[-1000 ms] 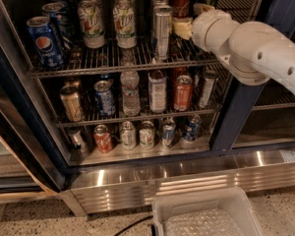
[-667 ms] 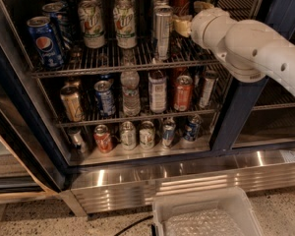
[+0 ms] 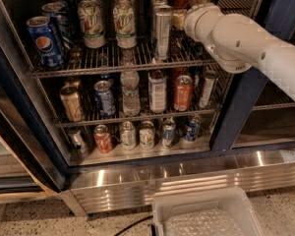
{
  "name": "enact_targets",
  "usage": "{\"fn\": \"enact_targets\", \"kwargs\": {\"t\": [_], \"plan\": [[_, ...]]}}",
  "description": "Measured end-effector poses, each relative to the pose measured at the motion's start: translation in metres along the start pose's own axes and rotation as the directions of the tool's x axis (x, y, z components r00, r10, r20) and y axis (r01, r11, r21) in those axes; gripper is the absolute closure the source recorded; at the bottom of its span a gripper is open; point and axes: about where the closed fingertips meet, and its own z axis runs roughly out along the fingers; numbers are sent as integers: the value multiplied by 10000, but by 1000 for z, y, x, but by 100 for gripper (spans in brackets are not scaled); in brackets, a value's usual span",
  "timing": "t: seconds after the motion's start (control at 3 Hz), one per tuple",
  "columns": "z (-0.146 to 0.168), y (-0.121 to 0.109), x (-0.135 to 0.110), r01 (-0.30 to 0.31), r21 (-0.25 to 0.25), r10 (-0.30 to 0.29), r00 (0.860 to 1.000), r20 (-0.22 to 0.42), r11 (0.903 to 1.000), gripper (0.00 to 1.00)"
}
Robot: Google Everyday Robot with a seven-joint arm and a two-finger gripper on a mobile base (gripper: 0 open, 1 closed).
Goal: Pick coke can from top shelf of fridge
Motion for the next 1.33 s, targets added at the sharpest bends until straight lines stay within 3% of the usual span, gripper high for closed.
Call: {"fn": "enact_targets", "kwargs": {"t": [0.33,0.67,1.0,1.33], "plan": [[0,0,0,0,0,0,10000,0,10000,46],[0,0,0,0,-1,0,10000,1,10000,34],[0,0,0,0,-1,0,10000,1,10000,39],[0,0,0,0,-2,0,10000,1,10000,58]]}}
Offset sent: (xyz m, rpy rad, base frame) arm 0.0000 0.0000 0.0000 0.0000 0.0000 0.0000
